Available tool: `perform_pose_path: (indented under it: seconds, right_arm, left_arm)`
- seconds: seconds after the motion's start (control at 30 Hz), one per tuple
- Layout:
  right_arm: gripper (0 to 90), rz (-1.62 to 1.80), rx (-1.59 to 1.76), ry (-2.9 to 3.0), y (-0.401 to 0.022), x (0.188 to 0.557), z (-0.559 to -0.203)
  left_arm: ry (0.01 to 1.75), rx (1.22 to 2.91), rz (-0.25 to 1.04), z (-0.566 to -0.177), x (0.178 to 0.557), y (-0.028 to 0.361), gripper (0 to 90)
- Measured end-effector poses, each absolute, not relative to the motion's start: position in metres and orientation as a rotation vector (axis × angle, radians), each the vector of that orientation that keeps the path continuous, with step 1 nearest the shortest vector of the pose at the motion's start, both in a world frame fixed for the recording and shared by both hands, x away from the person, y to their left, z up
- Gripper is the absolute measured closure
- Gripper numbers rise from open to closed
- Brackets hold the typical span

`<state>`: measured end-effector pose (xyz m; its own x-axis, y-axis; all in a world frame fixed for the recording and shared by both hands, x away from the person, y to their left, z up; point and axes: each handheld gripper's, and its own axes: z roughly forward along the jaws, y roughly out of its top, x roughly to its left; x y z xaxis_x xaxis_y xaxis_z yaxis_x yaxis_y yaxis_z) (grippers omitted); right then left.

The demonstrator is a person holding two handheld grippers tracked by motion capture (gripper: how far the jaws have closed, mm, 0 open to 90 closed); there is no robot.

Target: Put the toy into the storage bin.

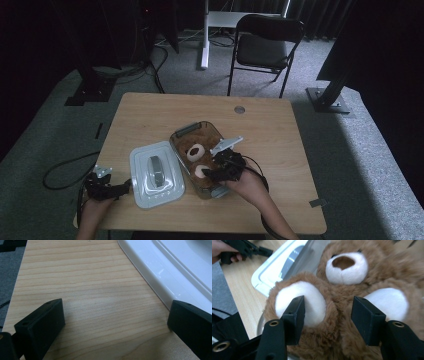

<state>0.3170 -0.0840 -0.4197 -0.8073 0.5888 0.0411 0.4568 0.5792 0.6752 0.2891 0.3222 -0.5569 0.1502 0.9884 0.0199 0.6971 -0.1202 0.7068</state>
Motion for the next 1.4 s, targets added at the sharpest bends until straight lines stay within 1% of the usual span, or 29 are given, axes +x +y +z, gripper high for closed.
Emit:
perform_pose_path:
  seconds: [0.13, 0.2, 0.47, 0.53, 0.6, 0.63, 0.67, 0.7, 0.73, 0.77, 0.83, 0.9, 0.93, 0.97, 1.03, 1.07, 1.1, 1.13, 1.17, 1.2, 1.3, 1.37, 1.4]
  right_arm:
    - [44.4, 0.951, 0.853, 2.639, -0.072, 0.321, -0.427]
    - [46.2, 0.896, 0.847, 2.66, -0.066, 0.322, -0.429]
    - [46.1, 0.679, 0.788, 2.665, -0.044, 0.318, -0.441]
    - [44.5, 0.667, 0.77, 2.653, -0.04, 0.316, -0.442]
    - [40.1, 0.763, 0.791, 2.65, -0.046, 0.318, -0.439]
    - [40.1, 0.763, 0.791, 2.65, -0.046, 0.318, -0.439]
    - [39.2, 0.881, 0.824, 2.661, -0.057, 0.319, -0.431]
    - [39.2, 0.881, 0.824, 2.661, -0.057, 0.319, -0.431]
    - [36.3, 0.992, 0.856, 2.64, -0.067, 0.32, -0.422]
    - [35.6, 1.047, 0.865, 2.628, -0.072, 0.32, -0.418]
    - [29.9, 1.095, 0.889, 2.554, -0.082, 0.319, -0.409]
    - [28.3, 1.11, 0.901, 2.518, -0.089, 0.32, -0.405]
    - [22.7, 1.123, 0.92, 2.48, -0.095, 0.322, -0.401]
    - [12.4, 1.134, 0.941, 2.457, -0.105, 0.326, -0.399]
    - [12.8, 1.137, 0.957, 2.441, -0.11, 0.328, -0.398]
    - [12.3, 1.14, 1.038, 2.3, -0.134, 0.335, -0.398]
    - [12.3, 1.14, 1.038, 2.3, -0.134, 0.335, -0.398]
    - [12.3, 1.157, 1.082, 2.215, -0.15, 0.34, -0.399]
    - [12.3, 1.157, 1.082, 2.215, -0.15, 0.34, -0.399]
    - [12.3, 1.145, 1.11, 2.186, -0.159, 0.343, -0.401]
    - [12.3, 1.083, 1.194, 2.15, -0.182, 0.354, -0.416]
    - [12.3, 1.043, 1.246, 2.142, -0.191, 0.36, -0.429]
    - [12.3, 1.043, 1.246, 2.142, -0.191, 0.36, -0.429]
  left_arm:
    - [1.604, 1.881, 0.686, -0.557, 0.289, 0.322, 1.7]
    - [1.604, 1.882, 0.686, -0.557, 0.289, 0.322, 1.7]
    - [1.605, 1.882, 0.685, -0.557, 0.289, 0.322, 1.7]
    - [1.604, 1.883, 0.685, -0.557, 0.289, 0.322, 1.7]
    - [1.605, 1.883, 0.686, -0.557, 0.289, 0.322, 1.7]
    - [1.605, 1.883, 0.686, -0.557, 0.289, 0.322, 1.7]
    - [1.605, 1.88, 0.687, -0.557, 0.289, 0.322, 1.7]
    - [1.605, 1.88, 0.687, -0.557, 0.289, 0.322, 1.7]
    - [1.606, 1.881, 0.686, -0.557, 0.289, 0.322, 1.7]
    - [1.606, 1.881, 0.686, -0.557, 0.289, 0.322, 1.7]
    - [1.61, 1.881, 0.686, -0.557, 0.289, 0.322, 1.7]
    - [1.611, 1.879, 0.687, -0.557, 0.289, 0.322, 1.7]
    - [1.611, 1.88, 0.687, -0.557, 0.289, 0.322, 1.7]
    - [1.611, 1.88, 0.688, -0.557, 0.288, 0.322, 1.7]
    - [1.611, 1.879, 0.689, -0.557, 0.288, 0.322, 1.7]
    - [1.612, 1.877, 0.69, -0.557, 0.288, 0.322, 1.7]
    - [1.612, 1.877, 0.69, -0.557, 0.288, 0.322, 1.7]
    - [1.623, 1.868, 0.692, -0.557, 0.288, 0.321, 1.8]
    - [1.623, 1.868, 0.692, -0.557, 0.288, 0.321, 1.8]
    - [1.624, 1.863, 0.691, -0.557, 0.288, 0.321, 1.8]
    - [1.65, 1.875, 0.656, -0.554, 0.288, 0.32, 1.8]
    - [1.68, 1.847, 0.622, -0.548, 0.287, 0.319, 1.8]
    - [1.68, 1.847, 0.622, -0.548, 0.287, 0.319, 1.8]
